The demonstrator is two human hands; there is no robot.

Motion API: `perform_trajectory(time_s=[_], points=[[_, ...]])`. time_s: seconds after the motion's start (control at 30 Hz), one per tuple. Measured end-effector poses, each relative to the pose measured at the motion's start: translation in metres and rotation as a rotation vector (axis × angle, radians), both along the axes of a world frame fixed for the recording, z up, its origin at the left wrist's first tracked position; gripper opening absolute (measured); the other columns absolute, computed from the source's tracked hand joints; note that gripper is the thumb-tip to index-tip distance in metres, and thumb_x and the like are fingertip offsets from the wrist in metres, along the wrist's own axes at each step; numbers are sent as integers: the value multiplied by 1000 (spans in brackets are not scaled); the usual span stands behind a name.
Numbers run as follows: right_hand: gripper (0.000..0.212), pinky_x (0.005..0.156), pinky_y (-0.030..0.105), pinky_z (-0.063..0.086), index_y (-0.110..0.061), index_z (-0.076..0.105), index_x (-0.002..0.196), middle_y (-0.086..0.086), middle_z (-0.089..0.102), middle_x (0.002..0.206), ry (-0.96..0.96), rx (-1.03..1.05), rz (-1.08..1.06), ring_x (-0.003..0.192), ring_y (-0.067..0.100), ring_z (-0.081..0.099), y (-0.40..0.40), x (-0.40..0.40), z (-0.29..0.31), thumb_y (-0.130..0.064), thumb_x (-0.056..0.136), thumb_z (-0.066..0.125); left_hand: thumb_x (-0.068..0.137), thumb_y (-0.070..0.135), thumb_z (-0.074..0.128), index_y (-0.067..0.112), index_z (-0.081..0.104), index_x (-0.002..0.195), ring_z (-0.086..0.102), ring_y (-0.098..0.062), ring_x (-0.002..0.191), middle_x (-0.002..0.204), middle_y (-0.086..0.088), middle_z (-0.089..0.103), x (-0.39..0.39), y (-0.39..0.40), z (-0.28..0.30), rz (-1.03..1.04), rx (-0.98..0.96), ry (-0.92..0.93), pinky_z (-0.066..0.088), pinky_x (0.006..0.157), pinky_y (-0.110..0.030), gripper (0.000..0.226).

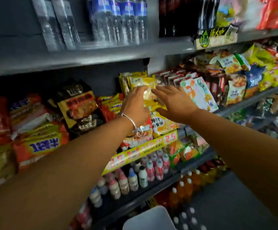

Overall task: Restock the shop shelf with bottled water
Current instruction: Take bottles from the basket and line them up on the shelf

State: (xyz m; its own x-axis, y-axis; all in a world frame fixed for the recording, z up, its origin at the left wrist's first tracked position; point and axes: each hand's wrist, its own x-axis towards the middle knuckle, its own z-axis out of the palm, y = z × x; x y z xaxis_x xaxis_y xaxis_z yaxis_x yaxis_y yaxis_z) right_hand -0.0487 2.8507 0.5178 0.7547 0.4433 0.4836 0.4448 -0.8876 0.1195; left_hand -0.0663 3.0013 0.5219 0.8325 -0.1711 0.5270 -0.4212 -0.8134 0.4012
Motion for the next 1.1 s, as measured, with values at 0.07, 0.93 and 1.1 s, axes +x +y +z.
perform_trajectory(time_s=[0.07,0.93,1.1], points=[[66,104,40,23,-16,27,147,5,27,154,80,-18,-1,137,26,27,-7,-6,-49,-36,91,54,80,4,61,10,40,135,40,-28,128,137,-12,41,-3,-2,-47,-18,22,60,34,105,-36,59],[80,103,35,37,-22,36,141,2,48,140,1379,172,77,125,23,47,103,-82,-644,-39,74,77,82,3,63,19,27,142,35,-23,132,145,-2,32,-55,65,-585,-84,347,929,32,111,-33,71],[78,100,36,41,-22,41,138,6,52,135,1418,215,69,120,25,50,107,-77,-657,-40,72,78,82,2,62,18,26,142,35,-23,132,146,-4,33,-50,63,-591,-89,372,947,32,110,-31,72]])
